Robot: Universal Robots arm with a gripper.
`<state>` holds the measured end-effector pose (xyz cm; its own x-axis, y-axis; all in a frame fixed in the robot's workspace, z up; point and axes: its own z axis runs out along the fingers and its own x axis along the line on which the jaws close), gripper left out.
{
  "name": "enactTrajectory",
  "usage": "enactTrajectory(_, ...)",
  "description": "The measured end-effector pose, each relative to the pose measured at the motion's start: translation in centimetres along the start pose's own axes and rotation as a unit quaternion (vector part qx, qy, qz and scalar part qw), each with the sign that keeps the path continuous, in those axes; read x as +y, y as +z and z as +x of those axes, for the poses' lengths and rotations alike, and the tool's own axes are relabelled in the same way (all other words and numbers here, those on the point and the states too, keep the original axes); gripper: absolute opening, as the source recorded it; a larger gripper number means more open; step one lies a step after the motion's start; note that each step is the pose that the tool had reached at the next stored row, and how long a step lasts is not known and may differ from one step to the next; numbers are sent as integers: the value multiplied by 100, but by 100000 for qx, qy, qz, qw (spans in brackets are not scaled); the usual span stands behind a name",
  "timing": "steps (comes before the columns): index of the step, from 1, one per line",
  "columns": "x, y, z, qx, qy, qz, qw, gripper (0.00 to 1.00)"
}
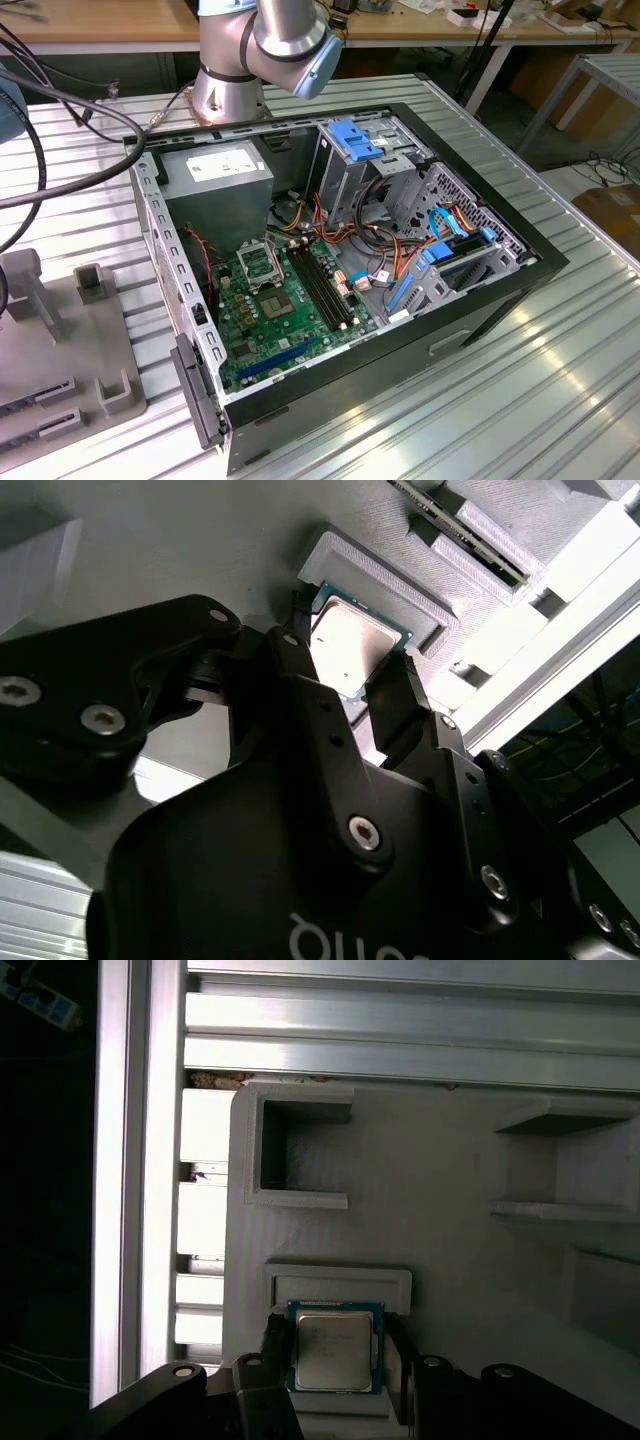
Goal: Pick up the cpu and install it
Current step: 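Pick up the cpu and move it towards the insertion slot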
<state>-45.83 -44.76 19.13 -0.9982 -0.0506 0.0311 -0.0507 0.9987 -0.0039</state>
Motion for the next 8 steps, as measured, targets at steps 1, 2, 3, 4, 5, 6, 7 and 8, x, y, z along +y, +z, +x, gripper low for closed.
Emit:
enactTrajectory(1, 0, 0, 0, 2, 5, 1, 100000, 48)
enactTrajectory(2, 0, 0, 0, -2, 15, 0, 100000, 48)
enactTrajectory(3, 0, 1, -1, -6, 48, -3, 100000, 48)
enactTrajectory(4, 0, 1, -1, -7, 141, -5, 100000, 48)
enactTrajectory(5, 1, 1, -2, -6, 207, -7, 100000, 48)
enactTrajectory(6, 1, 1, -5, -5, 246, -12, 100000, 48)
enactTrajectory(7, 0, 1, -8, 0, 289, -14, 100000, 48)
enactTrajectory(8, 0, 0, -9, 15, 382, -13, 99999, 48)
